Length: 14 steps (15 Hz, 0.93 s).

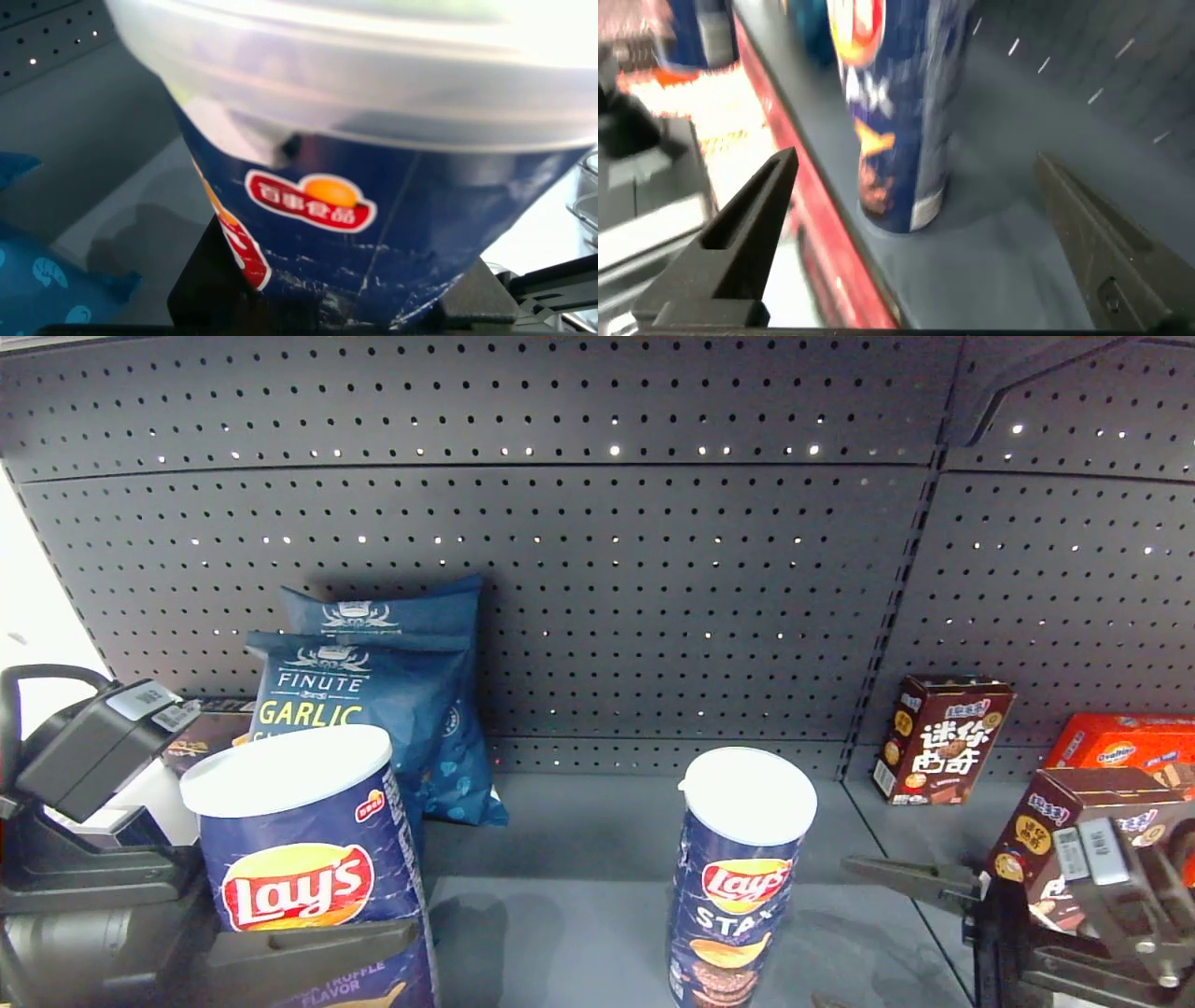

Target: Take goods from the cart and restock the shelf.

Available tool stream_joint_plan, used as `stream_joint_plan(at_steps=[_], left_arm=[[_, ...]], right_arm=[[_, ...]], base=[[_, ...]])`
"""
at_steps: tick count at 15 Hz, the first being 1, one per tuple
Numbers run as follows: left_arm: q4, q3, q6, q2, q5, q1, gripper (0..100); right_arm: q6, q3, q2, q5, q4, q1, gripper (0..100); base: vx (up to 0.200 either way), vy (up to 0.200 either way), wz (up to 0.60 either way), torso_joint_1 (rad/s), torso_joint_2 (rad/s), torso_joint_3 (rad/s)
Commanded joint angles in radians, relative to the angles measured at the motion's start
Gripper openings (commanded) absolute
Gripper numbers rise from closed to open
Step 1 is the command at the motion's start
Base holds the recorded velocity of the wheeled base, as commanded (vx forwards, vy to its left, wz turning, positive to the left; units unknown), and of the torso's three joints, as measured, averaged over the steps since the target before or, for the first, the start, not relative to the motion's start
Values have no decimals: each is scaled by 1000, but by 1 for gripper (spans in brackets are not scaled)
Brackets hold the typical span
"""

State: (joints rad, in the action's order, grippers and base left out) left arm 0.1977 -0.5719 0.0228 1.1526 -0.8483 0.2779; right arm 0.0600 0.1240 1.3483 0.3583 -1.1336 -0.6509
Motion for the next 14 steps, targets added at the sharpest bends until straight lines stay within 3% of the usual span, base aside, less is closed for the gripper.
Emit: stream_joint_plan(at_steps=[1,5,7,13,14], left_arm=[[5,-2,0,1,0,0,0],[8,-8,-1,1,0,0,0],[11,-8,-1,-1,0,0,0],[11,-6,-1,-8,-3,9,0],[11,-6,-1,-8,-3,12,0]], right_arm=[[1,60,-120,-2,25,43,100],[4,201,-210,-203,143,89,100],[4,247,-345,-355,336,85,100],[12,256,-727,-656,701,91,100],[12,249,-830,-717,818,96,100]], base=[[0,0,0,0,0,0],[0,0,0,0,0,0],[0,0,0,0,0,0],[0,0,0,0,0,0],[0,0,0,0,0,0]])
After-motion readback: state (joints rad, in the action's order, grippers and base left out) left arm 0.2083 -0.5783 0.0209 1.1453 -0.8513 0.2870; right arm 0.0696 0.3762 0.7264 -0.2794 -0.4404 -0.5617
